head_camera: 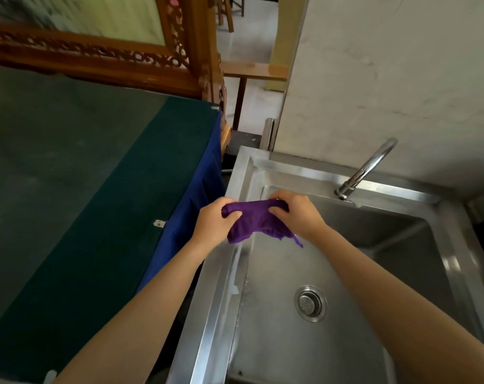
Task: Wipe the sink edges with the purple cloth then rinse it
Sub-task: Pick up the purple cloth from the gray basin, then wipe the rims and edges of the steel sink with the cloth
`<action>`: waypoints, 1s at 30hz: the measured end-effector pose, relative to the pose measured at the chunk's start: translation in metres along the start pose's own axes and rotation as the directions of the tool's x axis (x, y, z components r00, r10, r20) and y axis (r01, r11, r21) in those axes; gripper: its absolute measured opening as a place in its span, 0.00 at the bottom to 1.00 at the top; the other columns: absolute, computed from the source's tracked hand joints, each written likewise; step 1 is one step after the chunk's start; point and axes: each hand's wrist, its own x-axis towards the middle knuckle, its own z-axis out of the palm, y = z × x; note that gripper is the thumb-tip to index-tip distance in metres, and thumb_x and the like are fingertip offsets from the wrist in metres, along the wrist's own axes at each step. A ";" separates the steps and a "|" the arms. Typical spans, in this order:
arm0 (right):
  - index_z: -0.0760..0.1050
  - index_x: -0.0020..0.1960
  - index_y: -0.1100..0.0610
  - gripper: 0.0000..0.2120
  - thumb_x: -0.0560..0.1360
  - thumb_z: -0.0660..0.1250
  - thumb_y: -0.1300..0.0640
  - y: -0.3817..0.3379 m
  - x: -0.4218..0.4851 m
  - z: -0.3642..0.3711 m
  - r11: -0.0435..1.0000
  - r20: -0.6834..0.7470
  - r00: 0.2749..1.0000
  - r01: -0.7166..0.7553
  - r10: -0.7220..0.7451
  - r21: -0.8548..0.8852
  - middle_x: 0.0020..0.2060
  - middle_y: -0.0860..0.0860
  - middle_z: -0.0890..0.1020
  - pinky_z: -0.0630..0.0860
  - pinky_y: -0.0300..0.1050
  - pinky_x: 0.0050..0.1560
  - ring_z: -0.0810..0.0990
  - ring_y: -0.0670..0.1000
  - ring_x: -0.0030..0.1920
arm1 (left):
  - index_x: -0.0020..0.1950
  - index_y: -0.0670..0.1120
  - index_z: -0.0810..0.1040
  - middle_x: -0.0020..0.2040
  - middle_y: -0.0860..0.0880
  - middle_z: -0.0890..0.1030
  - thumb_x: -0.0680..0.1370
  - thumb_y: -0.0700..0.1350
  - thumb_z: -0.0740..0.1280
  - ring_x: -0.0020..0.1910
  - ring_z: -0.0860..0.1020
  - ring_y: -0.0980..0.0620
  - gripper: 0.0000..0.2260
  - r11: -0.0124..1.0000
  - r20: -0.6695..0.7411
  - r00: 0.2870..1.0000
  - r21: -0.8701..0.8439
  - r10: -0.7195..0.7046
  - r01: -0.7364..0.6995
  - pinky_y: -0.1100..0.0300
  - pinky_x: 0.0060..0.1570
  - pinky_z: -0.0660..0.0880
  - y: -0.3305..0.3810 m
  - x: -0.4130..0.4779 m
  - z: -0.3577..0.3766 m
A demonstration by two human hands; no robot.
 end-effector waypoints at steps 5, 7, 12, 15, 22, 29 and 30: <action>0.76 0.56 0.58 0.11 0.74 0.65 0.59 0.026 0.019 0.053 0.984 -0.073 0.988 -0.123 0.133 0.128 0.54 0.55 0.78 0.70 0.41 0.53 0.76 0.53 0.53 | 0.52 0.43 0.78 0.48 0.47 0.81 0.75 0.42 0.67 0.45 0.77 0.52 0.07 0.993 -0.035 0.993 0.041 -0.111 0.113 0.64 0.43 0.70 -0.029 0.024 0.027; 0.76 0.55 0.58 0.11 0.74 0.66 0.60 0.033 0.029 0.064 0.962 -0.118 0.974 -0.165 0.194 0.217 0.54 0.55 0.78 0.69 0.38 0.51 0.75 0.51 0.51 | 0.52 0.43 0.78 0.48 0.47 0.81 0.75 0.42 0.66 0.44 0.77 0.53 0.08 0.990 -0.054 0.990 0.048 -0.131 0.133 0.62 0.43 0.71 -0.035 0.032 0.035; 0.77 0.51 0.57 0.08 0.72 0.68 0.62 0.049 0.066 0.066 0.955 -0.120 0.982 -0.107 0.145 0.277 0.50 0.54 0.80 0.65 0.32 0.47 0.73 0.46 0.47 | 0.52 0.43 0.78 0.48 0.46 0.81 0.75 0.42 0.66 0.45 0.77 0.51 0.07 0.990 -0.115 0.990 0.100 -0.086 0.098 0.60 0.43 0.72 -0.038 0.057 0.042; 0.77 0.51 0.55 0.08 0.72 0.68 0.61 0.059 0.085 0.066 0.972 -0.095 0.992 -0.060 0.084 0.228 0.51 0.53 0.79 0.68 0.37 0.49 0.73 0.47 0.47 | 0.51 0.43 0.78 0.48 0.46 0.81 0.75 0.42 0.66 0.45 0.77 0.51 0.07 0.984 -0.118 0.992 0.167 -0.051 0.070 0.59 0.43 0.72 -0.041 0.075 0.043; 0.78 0.53 0.54 0.08 0.73 0.67 0.57 0.074 0.125 0.075 0.999 -0.181 0.983 -0.037 0.034 -0.016 0.52 0.53 0.75 0.71 0.46 0.53 0.74 0.54 0.53 | 0.49 0.46 0.77 0.46 0.46 0.80 0.76 0.47 0.65 0.45 0.77 0.48 0.06 0.958 -0.166 0.986 0.280 -0.008 0.055 0.54 0.43 0.74 -0.046 0.104 0.063; 0.69 0.60 0.61 0.19 0.76 0.63 0.50 0.065 0.141 0.107 0.971 -0.419 0.895 -0.216 0.153 -0.107 0.57 0.59 0.71 0.69 0.50 0.59 0.69 0.59 0.57 | 0.50 0.46 0.79 0.48 0.46 0.76 0.76 0.52 0.64 0.49 0.68 0.47 0.11 0.840 -0.276 0.955 0.540 0.111 0.058 0.54 0.48 0.66 -0.061 0.116 0.087; 0.66 0.64 0.63 0.23 0.77 0.60 0.47 0.063 0.138 0.116 0.972 -0.372 0.905 -0.233 0.205 -0.033 0.60 0.61 0.70 0.67 0.51 0.63 0.68 0.60 0.61 | 0.52 0.47 0.79 0.52 0.46 0.76 0.76 0.53 0.63 0.52 0.69 0.46 0.12 0.825 -0.291 0.948 0.561 0.126 0.063 0.53 0.52 0.65 -0.065 0.115 0.088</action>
